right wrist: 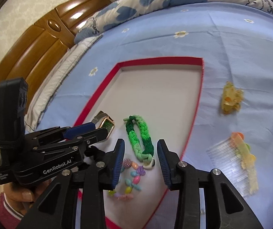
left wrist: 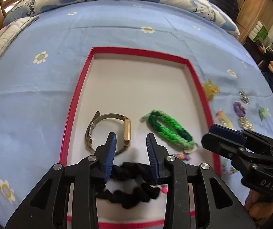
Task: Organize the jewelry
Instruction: 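Grasp the yellow claw clip with the left tool while the right tool grasps the purple bow hair tie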
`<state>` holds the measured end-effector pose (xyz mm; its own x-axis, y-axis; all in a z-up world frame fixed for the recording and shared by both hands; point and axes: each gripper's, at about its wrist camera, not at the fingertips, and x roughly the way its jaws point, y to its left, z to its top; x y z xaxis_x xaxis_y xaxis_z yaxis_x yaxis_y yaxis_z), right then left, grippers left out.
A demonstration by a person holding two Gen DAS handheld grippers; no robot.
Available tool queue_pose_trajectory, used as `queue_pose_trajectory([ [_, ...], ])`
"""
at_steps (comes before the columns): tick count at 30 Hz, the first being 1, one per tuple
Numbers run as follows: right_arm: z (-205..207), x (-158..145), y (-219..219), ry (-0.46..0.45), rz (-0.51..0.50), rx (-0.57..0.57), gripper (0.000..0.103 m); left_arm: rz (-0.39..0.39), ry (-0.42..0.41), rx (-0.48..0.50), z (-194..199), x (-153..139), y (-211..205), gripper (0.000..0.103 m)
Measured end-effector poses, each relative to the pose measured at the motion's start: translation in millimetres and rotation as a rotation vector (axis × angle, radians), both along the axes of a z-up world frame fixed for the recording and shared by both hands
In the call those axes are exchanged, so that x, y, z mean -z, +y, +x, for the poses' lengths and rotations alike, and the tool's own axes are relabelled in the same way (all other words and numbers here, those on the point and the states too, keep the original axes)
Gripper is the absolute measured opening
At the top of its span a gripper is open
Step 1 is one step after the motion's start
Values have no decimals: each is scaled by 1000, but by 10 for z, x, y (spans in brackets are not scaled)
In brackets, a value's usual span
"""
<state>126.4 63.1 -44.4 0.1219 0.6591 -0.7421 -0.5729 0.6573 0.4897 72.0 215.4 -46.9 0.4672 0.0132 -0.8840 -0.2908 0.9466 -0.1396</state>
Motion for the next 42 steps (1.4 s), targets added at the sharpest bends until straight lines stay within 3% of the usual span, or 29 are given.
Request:
queue_pose_trajectory([
  [11,-137,-212,-824,-18,47,144,41,-26,-63,63,-94,-333,-458,32],
  [24,-131,-217,-1778,-18,46,341,41,-31,-68,158,14,-435,-976,32],
  [39,-87,-93,-2368,-10,22,452,41,-41,-50,245,230,-394,-1439,32],
  [42,-64,-69,-2408,-7,20,457,41,-45,-47,251,274,-384,-1501,38],
])
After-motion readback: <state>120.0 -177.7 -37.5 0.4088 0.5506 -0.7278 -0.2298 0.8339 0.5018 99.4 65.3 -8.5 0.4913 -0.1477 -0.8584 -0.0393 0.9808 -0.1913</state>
